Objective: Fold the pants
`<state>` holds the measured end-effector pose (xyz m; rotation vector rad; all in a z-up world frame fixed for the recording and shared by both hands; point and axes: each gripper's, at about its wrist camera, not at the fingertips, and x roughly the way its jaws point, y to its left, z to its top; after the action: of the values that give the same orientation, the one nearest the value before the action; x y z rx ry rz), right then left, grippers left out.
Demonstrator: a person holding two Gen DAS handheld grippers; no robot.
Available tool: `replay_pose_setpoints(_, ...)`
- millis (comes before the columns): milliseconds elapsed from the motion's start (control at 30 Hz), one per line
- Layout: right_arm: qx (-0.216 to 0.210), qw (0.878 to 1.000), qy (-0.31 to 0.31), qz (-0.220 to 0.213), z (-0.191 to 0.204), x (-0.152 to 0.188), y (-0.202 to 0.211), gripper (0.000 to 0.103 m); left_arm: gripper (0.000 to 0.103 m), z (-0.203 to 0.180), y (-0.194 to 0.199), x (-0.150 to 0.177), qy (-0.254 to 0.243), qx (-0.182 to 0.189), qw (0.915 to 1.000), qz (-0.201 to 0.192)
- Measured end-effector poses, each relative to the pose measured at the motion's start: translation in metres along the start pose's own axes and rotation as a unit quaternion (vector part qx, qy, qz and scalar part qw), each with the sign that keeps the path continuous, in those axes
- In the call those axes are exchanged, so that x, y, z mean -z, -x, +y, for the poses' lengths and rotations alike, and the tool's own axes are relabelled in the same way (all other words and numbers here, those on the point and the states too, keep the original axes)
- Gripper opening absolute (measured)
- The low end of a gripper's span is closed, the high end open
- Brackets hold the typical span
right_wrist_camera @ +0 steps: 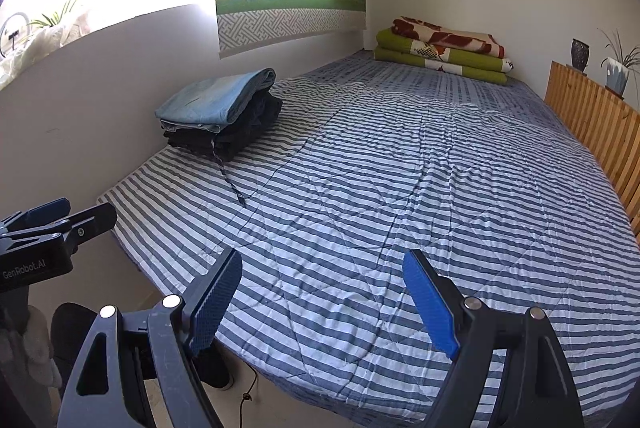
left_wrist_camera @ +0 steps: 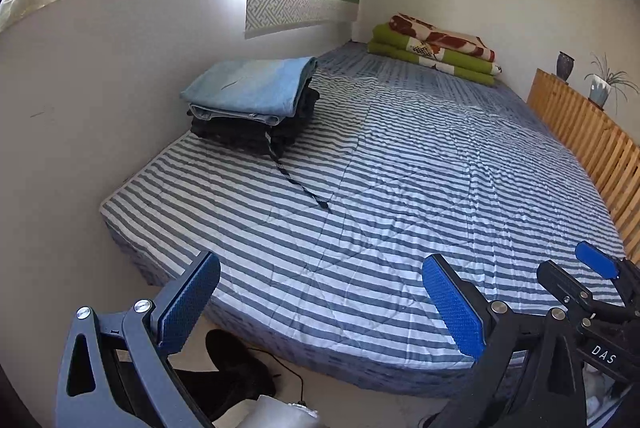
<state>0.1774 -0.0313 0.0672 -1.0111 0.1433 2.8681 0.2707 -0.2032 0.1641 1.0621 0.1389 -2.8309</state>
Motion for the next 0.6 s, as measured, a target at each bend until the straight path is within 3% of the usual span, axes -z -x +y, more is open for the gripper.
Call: replay_pose_setpoints(600, 0.009, 1.0, 0.006, 0.002, -0.002, 0.003, -0.003, 0.079, 0.102, -0.005, -0.017, 0.002, -0.007, 0.002, 1.0, 0.001)
